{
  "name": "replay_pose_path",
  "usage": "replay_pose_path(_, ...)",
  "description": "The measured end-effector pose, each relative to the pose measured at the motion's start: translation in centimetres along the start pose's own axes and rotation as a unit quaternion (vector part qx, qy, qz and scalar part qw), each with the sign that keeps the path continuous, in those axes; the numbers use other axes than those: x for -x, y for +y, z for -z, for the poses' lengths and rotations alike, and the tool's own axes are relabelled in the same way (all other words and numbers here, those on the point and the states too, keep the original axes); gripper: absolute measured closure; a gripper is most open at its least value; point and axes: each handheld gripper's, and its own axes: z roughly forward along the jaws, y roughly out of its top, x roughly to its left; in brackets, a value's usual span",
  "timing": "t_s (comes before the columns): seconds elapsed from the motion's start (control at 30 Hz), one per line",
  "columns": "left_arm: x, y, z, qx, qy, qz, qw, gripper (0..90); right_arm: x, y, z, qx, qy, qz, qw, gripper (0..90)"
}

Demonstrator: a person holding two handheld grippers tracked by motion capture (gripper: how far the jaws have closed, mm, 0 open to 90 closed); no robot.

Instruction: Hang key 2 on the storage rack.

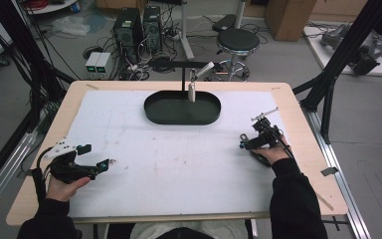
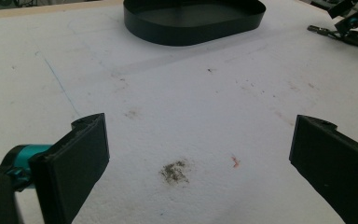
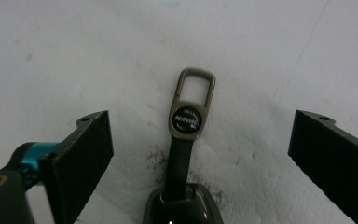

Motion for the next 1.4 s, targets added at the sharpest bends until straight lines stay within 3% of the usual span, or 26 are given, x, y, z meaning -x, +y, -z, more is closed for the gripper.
replay_pose_path(0.07, 0.0, 0.0, 0.1, 0.000, 0.000, 0.000, 1.0000, 5.1, -0.1, -0.3, -0.1, -0.013, -0.003, 0.007, 0.9999, 17.7)
replay_pose_path(0.33, -0.1, 0.0, 0.0, -0.001, 0.003, -0.001, 1.0000, 5.2, -0.1, -1.1, -0.1, -0.015, 0.008, 0.005, 0.9998, 36.4)
replay_pose_path(0.47, -0.1, 0.0, 0.0, -0.002, 0.001, -0.001, 1.0000, 5.1, -0.6, -1.0, 0.1, -0.016, 0.013, 0.015, 0.9997, 53.2)
replay_pose_path(0.67, -0.1, 0.0, 0.0, -0.002, 0.003, -0.001, 1.0000, 5.2, -0.6, -1.1, 0.4, -0.016, 0.018, -0.002, 0.9997, 79.2)
replay_pose_path(0.73, -0.2, 0.0, 0.0, -0.002, 0.003, 0.000, 1.0000, 5.2, -0.4, -1.2, 0.4, -0.012, 0.027, -0.017, 0.9994, 81.6)
replay_pose_path(0.93, -0.2, 0.0, 0.0, -0.003, 0.001, 0.001, 1.0000, 5.2, -0.7, -1.5, 0.5, -0.001, 0.017, -0.006, 0.9998, 84.4)
replay_pose_path(1.13, -0.2, 0.0, 0.0, -0.004, 0.001, 0.002, 1.0000, 5.2, 0.0, -1.6, 1.5, 0.027, 0.031, -0.025, 0.9989, 84.4)
replay_pose_path(1.27, -0.1, 0.0, 0.0, -0.003, 0.002, 0.000, 1.0000, 5.2, 0.4, -1.7, 2.8, 0.062, 0.046, -0.044, 0.9960, 84.4)
replay_pose_path(1.4, -0.1, 0.0, -0.1, -0.005, 0.004, -0.001, 1.0000, 5.2, 0.8, -1.7, 4.1, 0.103, 0.066, -0.059, 0.9907, 84.4)
